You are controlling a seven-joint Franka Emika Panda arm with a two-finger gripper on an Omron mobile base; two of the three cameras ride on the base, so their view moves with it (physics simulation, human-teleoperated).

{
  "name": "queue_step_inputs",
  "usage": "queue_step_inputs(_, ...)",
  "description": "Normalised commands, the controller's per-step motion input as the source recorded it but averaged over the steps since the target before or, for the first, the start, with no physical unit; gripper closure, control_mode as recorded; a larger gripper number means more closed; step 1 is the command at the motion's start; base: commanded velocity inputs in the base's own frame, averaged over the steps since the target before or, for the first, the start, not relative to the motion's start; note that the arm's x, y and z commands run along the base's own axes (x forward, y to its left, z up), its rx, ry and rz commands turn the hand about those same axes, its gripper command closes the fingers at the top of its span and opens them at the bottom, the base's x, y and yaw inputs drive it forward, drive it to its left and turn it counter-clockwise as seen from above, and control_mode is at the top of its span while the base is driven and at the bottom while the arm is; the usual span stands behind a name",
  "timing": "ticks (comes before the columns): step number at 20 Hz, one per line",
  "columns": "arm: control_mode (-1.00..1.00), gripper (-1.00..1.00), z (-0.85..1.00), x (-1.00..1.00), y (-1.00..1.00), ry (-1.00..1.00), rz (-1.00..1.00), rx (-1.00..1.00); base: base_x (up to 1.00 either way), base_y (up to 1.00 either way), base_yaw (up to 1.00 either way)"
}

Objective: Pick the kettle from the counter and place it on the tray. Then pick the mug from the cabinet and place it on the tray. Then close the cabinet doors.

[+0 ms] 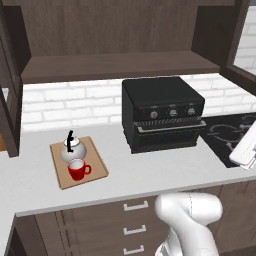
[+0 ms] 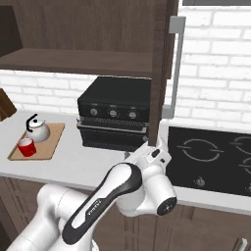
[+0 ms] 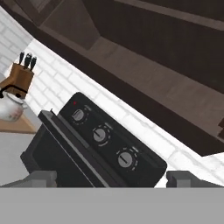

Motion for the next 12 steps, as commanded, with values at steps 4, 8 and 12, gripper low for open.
queue_step_inputs(4, -1.0, -1.0, 0.09, 0.01, -0.62, -0.05, 0.01, 0.08, 0.0, 0.0, 0.0)
queue_step_inputs(8, -1.0, -1.0, 0.27, -0.01, -0.57, -0.07, 0.01, 0.05, 0.0, 0.0, 0.0)
queue_step_inputs(12, -1.0, -1.0, 0.35, 0.0, -0.42, -0.06, 0.0, 0.01, 0.0, 0.0, 0.0)
